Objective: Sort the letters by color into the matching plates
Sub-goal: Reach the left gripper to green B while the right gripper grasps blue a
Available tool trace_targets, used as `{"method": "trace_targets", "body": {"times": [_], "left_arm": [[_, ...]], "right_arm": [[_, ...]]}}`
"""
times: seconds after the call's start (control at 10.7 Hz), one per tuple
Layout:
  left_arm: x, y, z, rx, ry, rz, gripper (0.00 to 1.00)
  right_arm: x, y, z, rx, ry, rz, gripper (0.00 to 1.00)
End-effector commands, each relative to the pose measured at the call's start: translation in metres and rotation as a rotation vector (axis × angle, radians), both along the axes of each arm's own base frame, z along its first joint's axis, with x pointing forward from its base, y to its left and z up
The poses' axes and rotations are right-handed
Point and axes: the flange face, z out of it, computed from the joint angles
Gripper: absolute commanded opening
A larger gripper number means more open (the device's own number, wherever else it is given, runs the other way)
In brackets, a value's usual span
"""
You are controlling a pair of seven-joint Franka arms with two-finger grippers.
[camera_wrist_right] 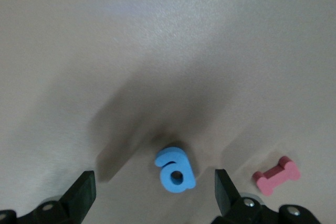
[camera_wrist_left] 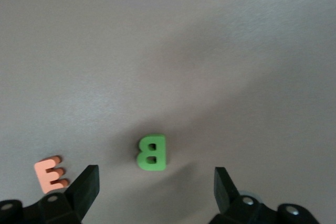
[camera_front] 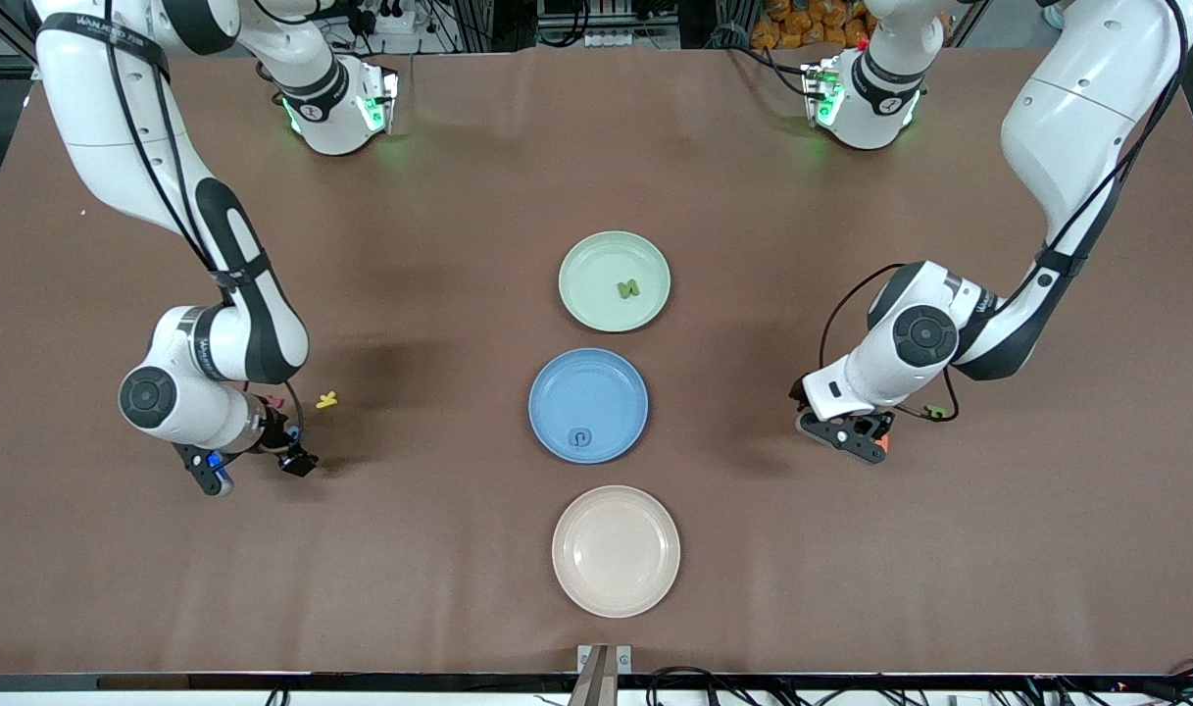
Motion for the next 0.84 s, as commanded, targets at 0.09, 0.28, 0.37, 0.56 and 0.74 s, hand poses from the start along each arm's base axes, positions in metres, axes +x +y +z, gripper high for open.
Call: {"method": "trace_targets", "body": {"times": [0.09, 0.28, 0.37, 0.56, 0.74], "left_arm": [[0.010, 0.006, -0.009, 0.010, -0.022, -0.018, 0.89], [0.010, 0.009, -0.013, 0.009, -0.023, -0.014, 0.84], [0.010, 0.009, -0.016, 0.002, -0.023, -0.012, 0.82], [0.012, 0.009, -0.018, -0.001, -0.026, -0.012, 0.79], [0.011, 0.006, -0.021, -0.003, -0.021, -0.015, 0.77]], "right_arm": [[-0.014, -0.006, -0.001, 0.016, 0.010, 0.083, 1.00], [-0.014, -0.006, 0.001, 0.016, 0.013, 0.118, 0.77], [-0.014, -0.006, 0.004, 0.018, 0.009, 0.134, 0.62], [-0.017, -0.012, 0.012, 0.021, 0.005, 0.150, 0.39], [-0.025, -0.020, 0.008, 0.022, 0.013, 0.163, 0.32]]}}
